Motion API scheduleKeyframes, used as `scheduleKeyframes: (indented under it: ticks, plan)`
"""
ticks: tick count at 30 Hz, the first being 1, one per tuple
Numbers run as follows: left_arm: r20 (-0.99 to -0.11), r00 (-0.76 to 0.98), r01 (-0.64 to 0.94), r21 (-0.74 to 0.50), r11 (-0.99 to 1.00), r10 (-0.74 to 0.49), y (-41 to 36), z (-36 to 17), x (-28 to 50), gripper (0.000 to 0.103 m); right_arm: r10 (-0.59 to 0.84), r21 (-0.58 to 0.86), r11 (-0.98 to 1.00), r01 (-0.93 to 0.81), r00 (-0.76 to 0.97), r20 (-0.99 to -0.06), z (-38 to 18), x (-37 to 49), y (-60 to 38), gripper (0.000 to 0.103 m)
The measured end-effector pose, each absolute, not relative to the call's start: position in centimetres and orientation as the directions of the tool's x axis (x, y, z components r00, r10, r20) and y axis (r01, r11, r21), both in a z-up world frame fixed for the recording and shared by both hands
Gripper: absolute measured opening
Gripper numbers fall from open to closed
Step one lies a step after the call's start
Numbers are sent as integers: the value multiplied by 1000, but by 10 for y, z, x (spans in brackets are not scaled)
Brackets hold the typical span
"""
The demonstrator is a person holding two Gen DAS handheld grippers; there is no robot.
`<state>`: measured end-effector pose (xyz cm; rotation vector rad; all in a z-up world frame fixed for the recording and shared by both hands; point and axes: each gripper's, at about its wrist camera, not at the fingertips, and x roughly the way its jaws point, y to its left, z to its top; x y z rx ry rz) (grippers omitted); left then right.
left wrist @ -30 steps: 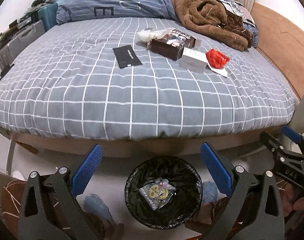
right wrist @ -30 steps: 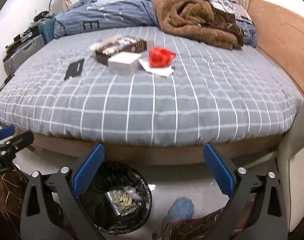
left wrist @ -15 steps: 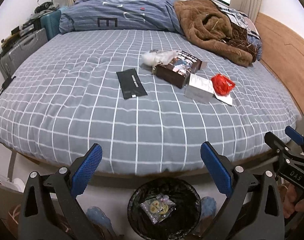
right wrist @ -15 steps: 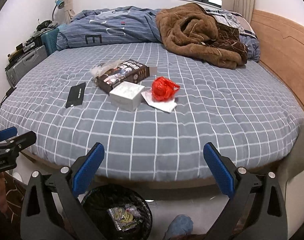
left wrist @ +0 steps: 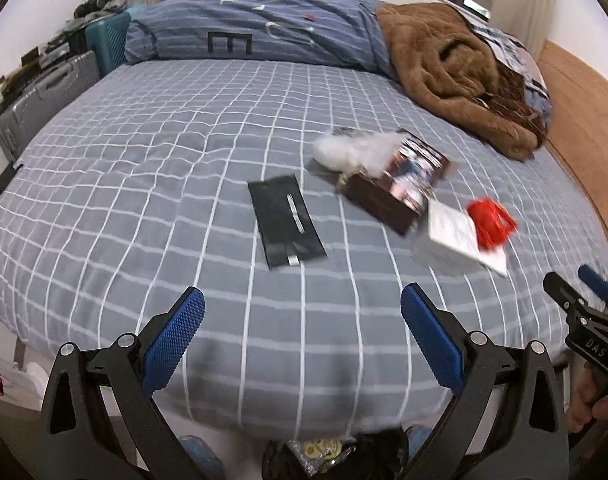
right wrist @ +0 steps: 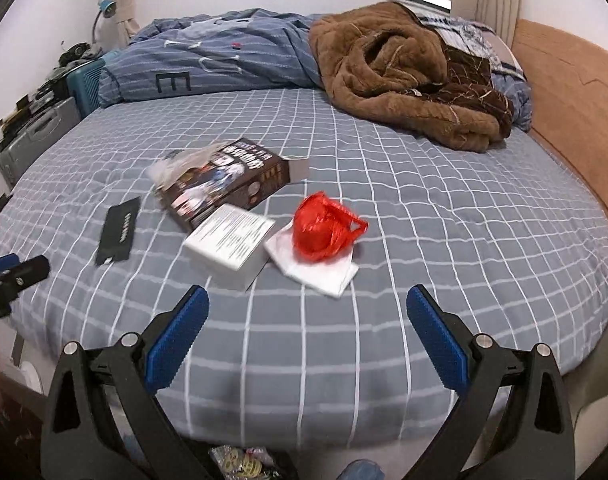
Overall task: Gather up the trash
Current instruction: 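Raise both tools from the bin back over the bed, then grasp the black sachet with the left tool while the right tool grasps the red plastic bag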
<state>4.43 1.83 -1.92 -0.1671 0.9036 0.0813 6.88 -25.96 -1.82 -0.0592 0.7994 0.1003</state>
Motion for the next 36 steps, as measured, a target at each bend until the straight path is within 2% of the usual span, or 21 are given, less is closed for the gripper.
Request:
scheduleKeyframes:
  ticks: [6,16,24,28,30,32,34,36]
  plan:
    - [-808,589,-164,-106,981,11,29,-33,93,97,77,18,995,-95,666,-742,-35,121,-267,95]
    - [-846,528,-173,-32,984,66,30,-71,151,96,85,53,996,-71,612,-786,-63,180,-274,78]
    - [-881,466,-190,-13,982,79,33,-105,171,94,84,44,996,-83,580,-811,-82,195,-267,72]
    - [-887,452,-210,-1,978,96,35,-112,174,87,99,58,994,-88,576,-811,-82,196,-267,62]
    - [-887,448,-219,12,976,112,35,-112,174,80,104,56,993,-101,571,-814,-82,195,-265,55]
    - [-891,439,-224,20,974,119,36,-113,175,67,109,57,992,-109,561,-821,-85,196,-263,46]
    - [-894,430,-229,25,973,124,34,-114,174,56,107,53,992,-113,555,-825,-87,196,-262,44]
    - [-895,428,-231,27,973,126,33,-114,173,53,113,56,991,-119,553,-825,-87,195,-260,39]
